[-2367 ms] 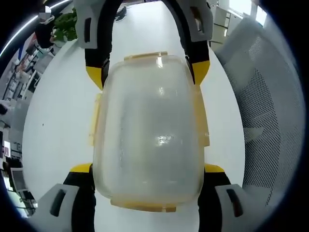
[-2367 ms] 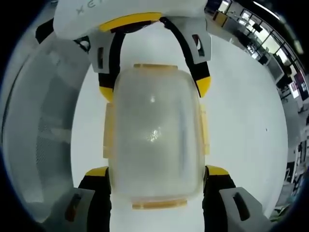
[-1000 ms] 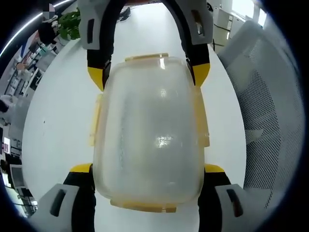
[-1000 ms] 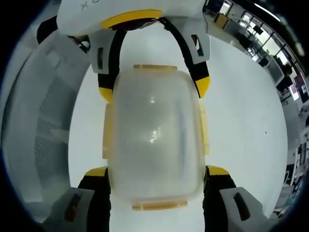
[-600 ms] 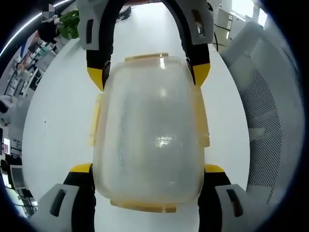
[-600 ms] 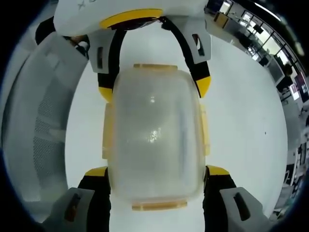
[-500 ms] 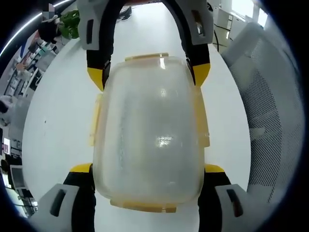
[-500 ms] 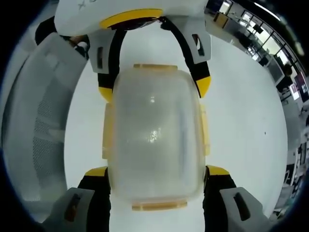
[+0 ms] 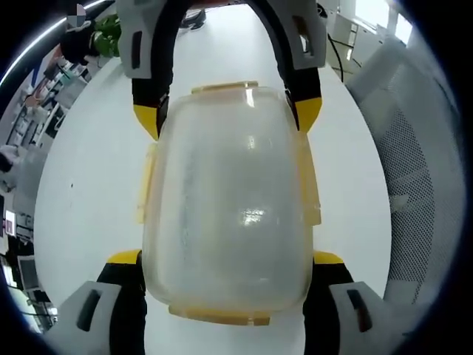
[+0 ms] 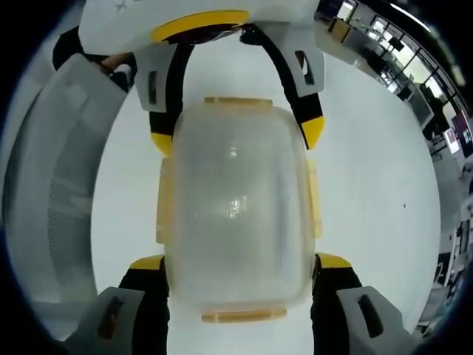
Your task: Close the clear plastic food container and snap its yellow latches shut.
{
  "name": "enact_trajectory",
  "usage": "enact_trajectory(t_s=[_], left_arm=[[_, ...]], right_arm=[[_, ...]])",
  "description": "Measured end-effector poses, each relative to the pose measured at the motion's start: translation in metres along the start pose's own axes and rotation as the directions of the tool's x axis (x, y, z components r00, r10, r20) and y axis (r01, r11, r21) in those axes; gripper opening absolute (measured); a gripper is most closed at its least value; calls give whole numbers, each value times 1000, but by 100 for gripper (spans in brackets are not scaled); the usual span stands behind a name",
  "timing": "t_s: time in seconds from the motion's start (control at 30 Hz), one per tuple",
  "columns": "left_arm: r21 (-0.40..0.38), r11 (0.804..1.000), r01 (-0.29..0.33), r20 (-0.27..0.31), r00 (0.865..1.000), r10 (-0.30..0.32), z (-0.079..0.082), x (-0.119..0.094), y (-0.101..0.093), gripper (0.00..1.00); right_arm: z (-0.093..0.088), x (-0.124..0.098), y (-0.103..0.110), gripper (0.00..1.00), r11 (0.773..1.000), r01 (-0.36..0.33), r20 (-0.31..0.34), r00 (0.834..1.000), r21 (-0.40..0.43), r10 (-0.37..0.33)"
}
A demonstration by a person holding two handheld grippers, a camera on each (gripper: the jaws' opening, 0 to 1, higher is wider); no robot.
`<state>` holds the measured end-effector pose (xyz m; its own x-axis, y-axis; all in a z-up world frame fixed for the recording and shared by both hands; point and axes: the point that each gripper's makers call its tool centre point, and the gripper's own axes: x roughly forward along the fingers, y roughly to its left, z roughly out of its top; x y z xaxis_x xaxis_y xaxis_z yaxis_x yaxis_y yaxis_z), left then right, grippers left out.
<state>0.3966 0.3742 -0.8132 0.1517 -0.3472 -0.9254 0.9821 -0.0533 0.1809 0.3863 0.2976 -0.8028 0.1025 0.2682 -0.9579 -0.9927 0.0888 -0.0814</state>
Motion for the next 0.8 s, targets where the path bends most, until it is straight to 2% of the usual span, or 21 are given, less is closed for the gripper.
enact_trajectory(t_s=[0.8], left_arm=[[9, 1000, 3, -6, 1000, -3, -3, 6, 29, 89]], right_arm=[[3, 4, -28, 80, 1000, -9, 11, 1000, 8, 8]])
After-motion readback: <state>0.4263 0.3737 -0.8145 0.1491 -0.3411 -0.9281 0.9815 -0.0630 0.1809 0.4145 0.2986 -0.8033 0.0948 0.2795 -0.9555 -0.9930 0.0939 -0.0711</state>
